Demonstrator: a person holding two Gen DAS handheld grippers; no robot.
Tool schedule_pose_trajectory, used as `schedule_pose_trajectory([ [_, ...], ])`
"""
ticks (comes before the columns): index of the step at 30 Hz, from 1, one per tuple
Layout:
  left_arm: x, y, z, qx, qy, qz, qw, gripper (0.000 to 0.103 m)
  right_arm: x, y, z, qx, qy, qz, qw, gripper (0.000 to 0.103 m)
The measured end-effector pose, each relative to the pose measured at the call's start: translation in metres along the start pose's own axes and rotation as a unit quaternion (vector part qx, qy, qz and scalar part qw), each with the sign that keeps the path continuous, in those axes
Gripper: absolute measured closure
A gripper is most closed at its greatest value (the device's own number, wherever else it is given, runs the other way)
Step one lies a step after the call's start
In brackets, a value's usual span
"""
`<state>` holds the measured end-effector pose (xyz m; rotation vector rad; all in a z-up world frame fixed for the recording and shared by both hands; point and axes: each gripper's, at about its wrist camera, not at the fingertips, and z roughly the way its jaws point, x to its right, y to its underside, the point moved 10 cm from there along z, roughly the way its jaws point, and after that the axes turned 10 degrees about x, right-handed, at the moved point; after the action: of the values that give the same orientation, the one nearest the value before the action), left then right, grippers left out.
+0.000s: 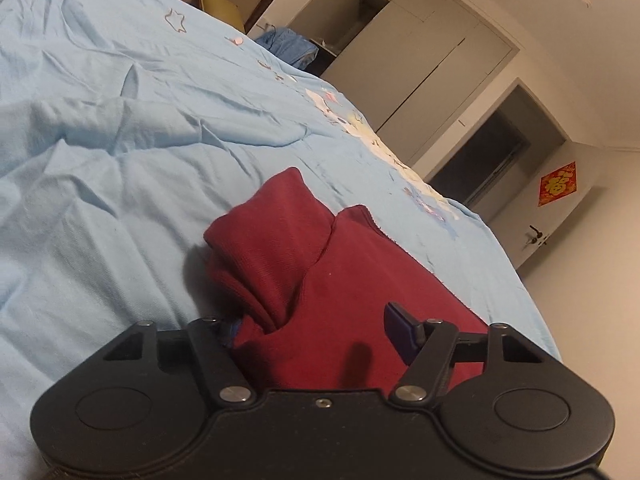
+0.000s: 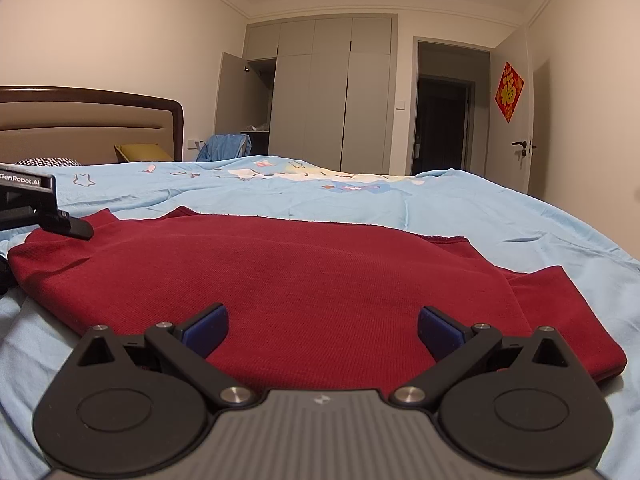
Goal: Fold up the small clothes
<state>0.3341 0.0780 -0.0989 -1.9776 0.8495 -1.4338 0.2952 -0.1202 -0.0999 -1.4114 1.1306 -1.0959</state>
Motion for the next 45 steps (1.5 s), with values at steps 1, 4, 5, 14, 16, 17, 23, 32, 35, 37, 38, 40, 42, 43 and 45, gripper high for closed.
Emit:
schedule_pose_trajectory([
  [1,-0.001,0.000,0.000,0.000,-0.003,0.003,1.0000,0.037,0.000,0.000,0.000,0.000,0.000,0.000,1.000,0.000],
  [4,-0.004,-0.001,-0.001,-0.003,-0.007,0.000,1.0000,0.039,0.000,0.000,0.000,0.000,0.000,0.000,1.000,0.000],
  [5,-0.004,-0.002,-0.001,-0.004,-0.009,-0.003,1.0000,0.040,0.000,0.000,0.000,0.000,0.000,0.000,1.000,0.000],
  [14,-0.009,-0.002,-0.005,-0.007,-0.033,-0.001,0.9994,0.057,0.000,0.001,0.000,0.000,0.000,0.000,1.000,0.000],
  [16,-0.010,-0.002,-0.005,-0.008,-0.036,0.000,0.9993,0.060,0.000,0.001,0.000,0.000,0.000,0.000,1.000,0.000],
  [17,-0.011,-0.002,-0.005,-0.008,-0.037,0.001,0.9993,0.061,0.000,0.001,0.000,0.000,0.000,0.000,1.000,0.000],
  [23,-0.010,-0.001,-0.006,-0.006,-0.039,0.012,0.9992,0.061,0.000,0.001,0.000,0.000,0.000,0.000,1.000,0.000],
  [32,-0.010,0.000,-0.008,-0.007,-0.040,0.015,0.9991,0.062,0.000,0.002,0.001,0.001,0.001,0.000,1.000,0.000],
  [35,-0.009,0.000,-0.008,-0.007,-0.041,0.015,0.9990,0.063,0.000,0.002,0.001,0.001,0.001,-0.001,1.000,0.000],
  [37,-0.009,0.000,-0.008,-0.007,-0.044,0.016,0.9989,0.065,0.000,0.002,0.001,0.001,0.001,-0.001,1.000,0.000],
  [38,-0.009,-0.001,-0.008,-0.007,-0.046,0.018,0.9988,0.067,0.000,0.002,0.001,0.000,0.001,0.000,1.000,0.000],
  [40,-0.008,-0.003,-0.009,-0.009,-0.050,0.024,0.9984,0.075,0.001,0.002,-0.001,-0.001,0.001,0.002,1.000,0.000],
  [42,-0.004,-0.005,-0.010,-0.009,-0.049,0.031,0.9983,0.080,0.002,0.001,-0.002,0.000,0.001,0.005,1.000,0.000],
  [43,-0.001,-0.007,-0.011,-0.008,-0.048,0.039,0.9980,0.083,0.004,0.000,-0.004,0.001,0.002,0.009,1.000,0.000],
  [45,0.007,-0.011,-0.013,-0.004,-0.048,0.060,0.9971,0.084,0.008,-0.003,-0.009,0.007,0.005,0.022,1.000,0.000],
])
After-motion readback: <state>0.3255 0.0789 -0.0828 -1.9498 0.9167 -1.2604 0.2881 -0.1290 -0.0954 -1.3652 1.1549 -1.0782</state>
